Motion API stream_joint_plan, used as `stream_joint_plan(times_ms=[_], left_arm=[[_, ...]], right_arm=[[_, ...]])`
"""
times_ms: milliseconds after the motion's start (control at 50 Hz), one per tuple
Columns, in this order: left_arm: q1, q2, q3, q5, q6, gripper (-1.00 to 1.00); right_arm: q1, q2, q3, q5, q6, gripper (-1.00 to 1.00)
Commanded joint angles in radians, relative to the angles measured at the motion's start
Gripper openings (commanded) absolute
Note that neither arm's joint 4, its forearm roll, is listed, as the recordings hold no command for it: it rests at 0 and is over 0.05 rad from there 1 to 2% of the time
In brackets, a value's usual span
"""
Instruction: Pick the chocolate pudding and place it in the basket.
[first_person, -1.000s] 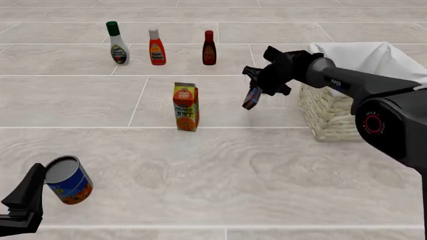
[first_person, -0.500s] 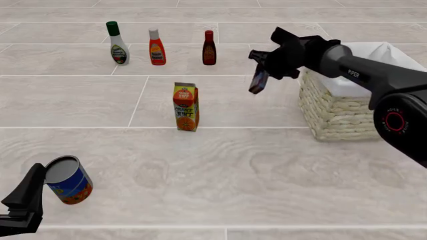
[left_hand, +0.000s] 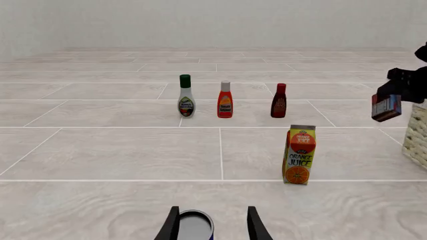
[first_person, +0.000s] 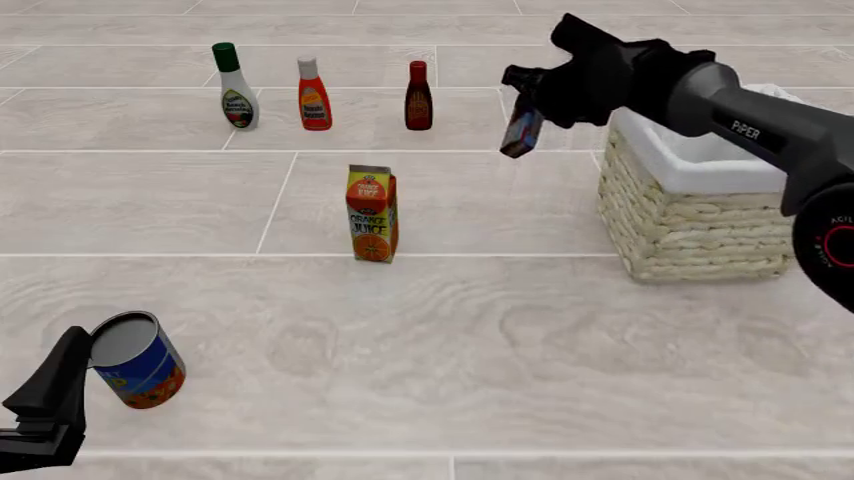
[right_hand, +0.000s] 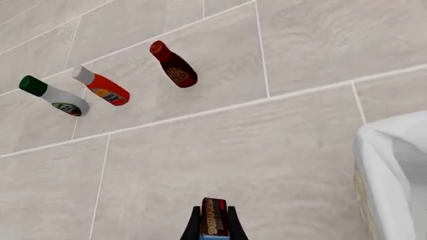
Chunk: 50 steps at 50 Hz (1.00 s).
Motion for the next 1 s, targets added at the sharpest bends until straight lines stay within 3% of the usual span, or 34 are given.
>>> stream_joint_plan(times_ms=[20,420,440,480,520,820,1000], left_arm=[[0.000,0.000,0.000,0.000,0.000,1.00],[0.000,0.000,0.000,0.000,0.000,1.00],[0.000,0.000,0.000,0.000,0.000,1.00],[0.000,0.000,0.000,0.000,0.000,1.00],[0.000,0.000,0.000,0.000,0.000,1.00],[0.000,0.000,0.000,0.000,0.000,1.00],[0.000,0.000,0.000,0.000,0.000,1.00]], right_arm=[[-0.001,-0.047,0.004,-0.012,-0.008,-1.00],[-0.043,-0.129,0.022,-0.034,-0.085,-1.00],[-0.061,-0.153,0.041,-0.053,-0.112,-1.00],[-0.062,-0.151,0.037,-0.046,-0.107,-1.00],[-0.095,-0.193,0.071,-0.081,-0.164,-1.00],[-0.143,-0.233,0.070,-0.082,-0.158,-1.00],[-0.175,-0.273,0.097,-0.108,-0.183,-1.00]])
